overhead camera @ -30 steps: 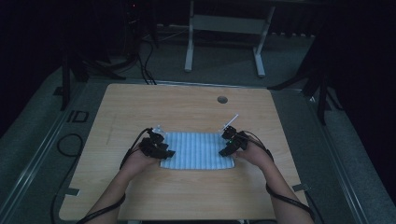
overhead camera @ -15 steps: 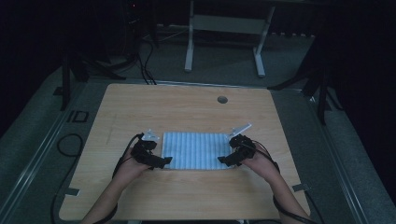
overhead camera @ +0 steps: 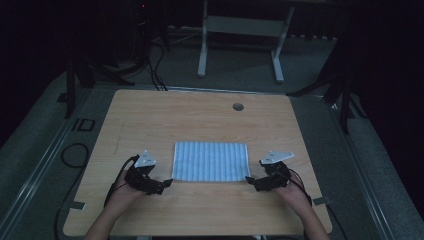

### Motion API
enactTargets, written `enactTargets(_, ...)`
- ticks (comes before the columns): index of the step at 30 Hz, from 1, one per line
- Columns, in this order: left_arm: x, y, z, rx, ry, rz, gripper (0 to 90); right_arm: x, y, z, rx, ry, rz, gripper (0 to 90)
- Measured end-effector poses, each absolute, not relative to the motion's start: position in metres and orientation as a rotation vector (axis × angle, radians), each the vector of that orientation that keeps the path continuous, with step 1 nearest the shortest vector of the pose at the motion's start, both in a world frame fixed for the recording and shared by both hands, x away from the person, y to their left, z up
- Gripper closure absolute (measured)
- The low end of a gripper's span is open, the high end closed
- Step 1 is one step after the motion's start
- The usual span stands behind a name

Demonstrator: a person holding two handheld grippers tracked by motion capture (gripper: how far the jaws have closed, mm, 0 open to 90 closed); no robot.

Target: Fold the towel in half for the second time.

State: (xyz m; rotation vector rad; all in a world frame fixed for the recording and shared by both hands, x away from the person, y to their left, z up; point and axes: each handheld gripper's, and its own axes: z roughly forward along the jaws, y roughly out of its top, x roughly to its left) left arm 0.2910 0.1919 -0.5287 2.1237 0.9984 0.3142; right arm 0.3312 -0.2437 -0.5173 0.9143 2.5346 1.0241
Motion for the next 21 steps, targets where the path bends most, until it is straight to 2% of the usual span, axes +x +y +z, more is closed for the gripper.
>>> enactTargets(2,0.287,0.198,-0.533,2.118,1.004,0.358,6.8,0.326,-0.253,-0.518,0.957,2.485,1.064,13.9)
enactTargets(11,0.272,0.228,-0.540,2.037,1.116,0.339,6.8,0.302,-0.302,-0.525,1.105,2.358,1.077,13.9)
enactTargets(21,0.254,0.260,-0.546,1.971,1.202,0.387,6.8,0.282,-0.331,-0.529,1.199,2.256,1.076,14.0)
